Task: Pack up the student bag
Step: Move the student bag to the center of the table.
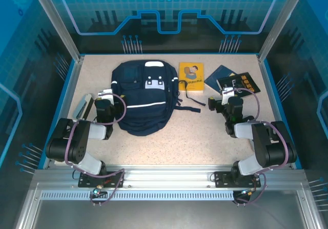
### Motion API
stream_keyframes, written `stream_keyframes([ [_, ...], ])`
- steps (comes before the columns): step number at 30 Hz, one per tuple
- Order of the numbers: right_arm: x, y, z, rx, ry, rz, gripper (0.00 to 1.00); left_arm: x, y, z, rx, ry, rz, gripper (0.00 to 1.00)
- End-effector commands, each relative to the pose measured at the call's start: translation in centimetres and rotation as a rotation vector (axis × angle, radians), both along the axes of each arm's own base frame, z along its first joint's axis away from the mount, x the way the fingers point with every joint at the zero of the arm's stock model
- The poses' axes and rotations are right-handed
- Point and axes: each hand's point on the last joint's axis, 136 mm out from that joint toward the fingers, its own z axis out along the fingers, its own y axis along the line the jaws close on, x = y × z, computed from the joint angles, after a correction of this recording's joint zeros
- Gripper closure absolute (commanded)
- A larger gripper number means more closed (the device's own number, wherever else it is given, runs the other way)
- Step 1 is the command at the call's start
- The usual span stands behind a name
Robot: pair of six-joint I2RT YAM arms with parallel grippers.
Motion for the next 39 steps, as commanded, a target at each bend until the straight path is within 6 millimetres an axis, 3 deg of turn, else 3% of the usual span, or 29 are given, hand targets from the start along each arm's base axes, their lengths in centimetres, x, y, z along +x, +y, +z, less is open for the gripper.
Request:
stream_keyframes([
  [1, 0.4, -0.2, 0.3, -0.001, -0.009, 0.006, 0.00, 0.4, 0.0, 0.7, -0.004, -0.032, -0.010, 0.01],
  [24, 0.5, 0.0, 0.6, 0.001, -0.007, 0.017, 0.00, 0.3, 0.1, 0.7, -0.005, -0.036, -0.008, 0.01],
  [33, -0.5, -1.0, 7.4, 0.018, 0.021, -0.080, 0.00, -1.3, 1.0, 4.5, -0.005, -0.076, 0.047, 0.01],
  [39, -1.6, 1.7, 11.1, 0.103, 0.140, -0.056, 0.00, -2.3, 0.9, 8.1, -0.115, 0.041, 0.083, 0.01],
])
